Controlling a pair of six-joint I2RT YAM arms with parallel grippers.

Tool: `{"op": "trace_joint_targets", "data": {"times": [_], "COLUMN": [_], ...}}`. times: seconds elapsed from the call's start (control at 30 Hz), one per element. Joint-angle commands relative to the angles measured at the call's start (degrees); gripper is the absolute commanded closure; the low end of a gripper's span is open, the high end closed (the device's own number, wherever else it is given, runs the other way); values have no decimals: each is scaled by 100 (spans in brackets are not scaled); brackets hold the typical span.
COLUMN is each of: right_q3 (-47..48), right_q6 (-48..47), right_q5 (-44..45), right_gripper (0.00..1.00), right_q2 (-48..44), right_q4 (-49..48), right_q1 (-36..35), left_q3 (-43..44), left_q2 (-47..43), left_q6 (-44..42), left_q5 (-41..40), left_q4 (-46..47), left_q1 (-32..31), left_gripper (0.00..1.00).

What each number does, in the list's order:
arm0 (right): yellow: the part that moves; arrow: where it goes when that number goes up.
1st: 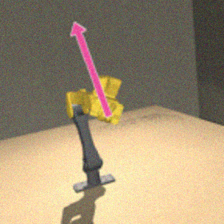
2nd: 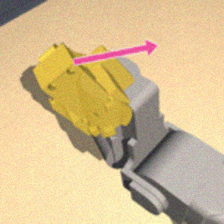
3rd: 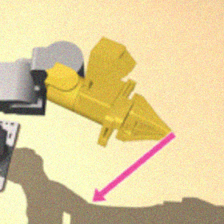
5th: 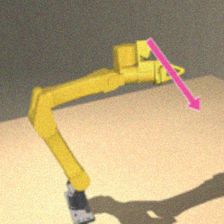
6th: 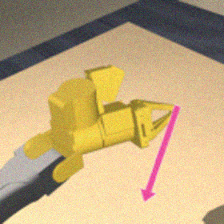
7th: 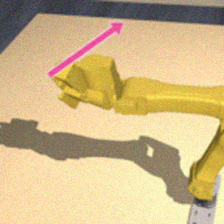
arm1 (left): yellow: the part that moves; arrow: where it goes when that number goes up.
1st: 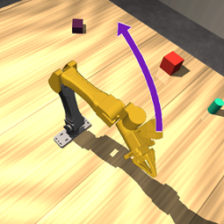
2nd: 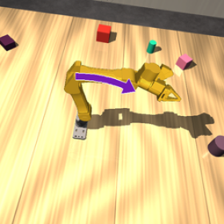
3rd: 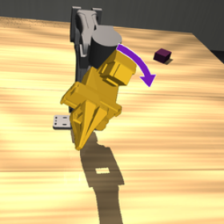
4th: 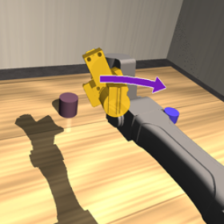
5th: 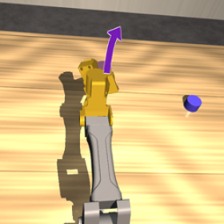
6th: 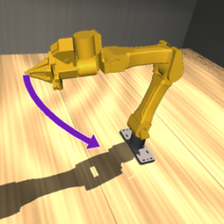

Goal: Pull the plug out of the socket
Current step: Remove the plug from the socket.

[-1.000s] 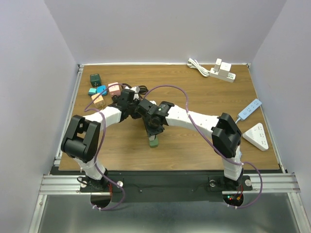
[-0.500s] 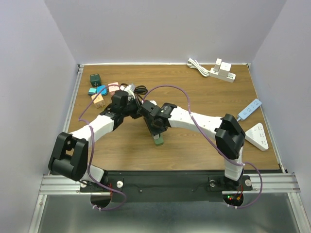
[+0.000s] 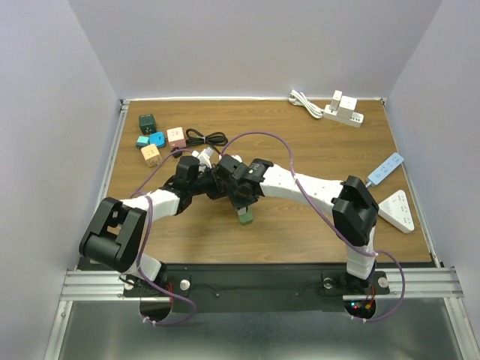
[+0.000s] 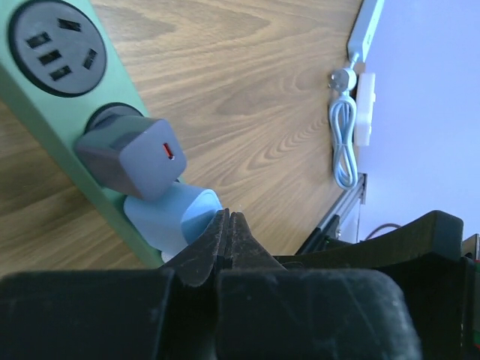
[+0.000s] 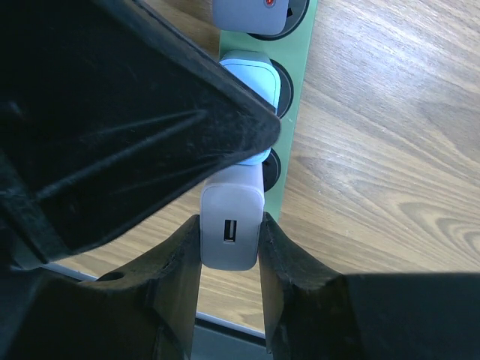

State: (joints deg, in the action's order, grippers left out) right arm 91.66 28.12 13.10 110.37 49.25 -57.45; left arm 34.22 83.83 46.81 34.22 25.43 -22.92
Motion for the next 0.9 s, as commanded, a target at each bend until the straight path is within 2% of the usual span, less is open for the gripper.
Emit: {"op": "trace_joint_targets", "data": {"times": [0.0, 0.17, 0.37, 0.87], "right_q3": [10, 185, 362, 169], "right_q6": [-26, 132, 264, 150], "right_q5": [123, 140, 175, 228], "right_gripper": [100, 99, 100, 100], "right_q2": [-165, -94, -374, -1122], "right_q4": [-417, -452, -452, -329], "right_q1": [23, 67, 155, 190], "left_q3": [-126, -503, -855, -1277], "left_q2": [115, 572, 1433, 2164], "left_q6": [101, -84, -251, -453], "left_q5": [278, -19, 15, -161], "left_q4": [471, 620, 954, 1245], "left_q1": [-90, -161, -82, 112], "left_gripper": [100, 100, 100, 100]}}
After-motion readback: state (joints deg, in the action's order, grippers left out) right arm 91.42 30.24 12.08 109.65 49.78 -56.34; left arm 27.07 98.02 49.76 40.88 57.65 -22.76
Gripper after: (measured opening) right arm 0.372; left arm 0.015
